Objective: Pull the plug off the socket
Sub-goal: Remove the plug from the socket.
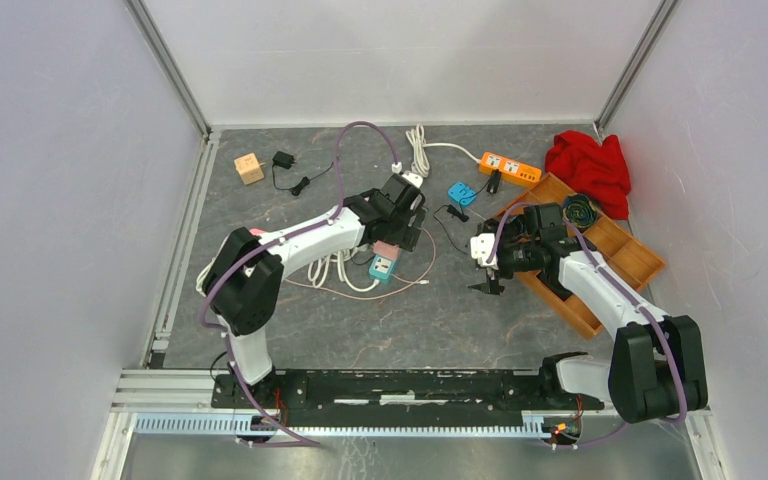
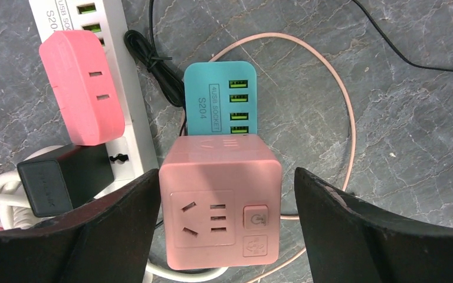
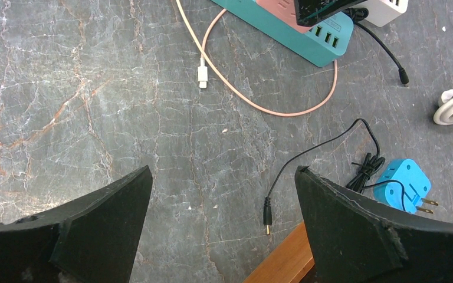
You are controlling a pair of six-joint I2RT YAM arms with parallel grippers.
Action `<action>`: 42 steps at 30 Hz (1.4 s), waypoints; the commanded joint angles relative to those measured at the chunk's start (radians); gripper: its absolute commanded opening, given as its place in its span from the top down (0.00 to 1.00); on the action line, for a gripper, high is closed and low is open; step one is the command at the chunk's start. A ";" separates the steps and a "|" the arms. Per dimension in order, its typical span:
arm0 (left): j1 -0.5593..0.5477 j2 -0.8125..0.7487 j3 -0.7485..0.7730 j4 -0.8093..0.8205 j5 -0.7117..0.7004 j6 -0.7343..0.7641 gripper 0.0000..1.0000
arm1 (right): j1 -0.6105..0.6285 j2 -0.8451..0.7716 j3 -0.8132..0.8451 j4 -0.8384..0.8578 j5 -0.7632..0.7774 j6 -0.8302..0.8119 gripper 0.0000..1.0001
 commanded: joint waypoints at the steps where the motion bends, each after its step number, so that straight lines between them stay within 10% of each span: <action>1: 0.008 0.008 0.000 0.025 0.019 0.035 0.14 | -0.003 0.007 0.029 -0.029 -0.020 -0.054 0.02; 17: 0.008 0.021 -0.015 0.024 0.025 0.022 0.21 | -0.004 0.013 0.034 -0.045 -0.020 -0.073 0.02; 27: 0.009 -0.002 -0.023 0.030 0.034 0.027 0.90 | -0.003 0.038 0.048 -0.075 -0.071 -0.077 0.02; 42: 0.033 -0.242 -0.284 0.401 0.215 -0.167 0.98 | -0.004 0.220 0.164 -0.191 -0.436 0.088 0.02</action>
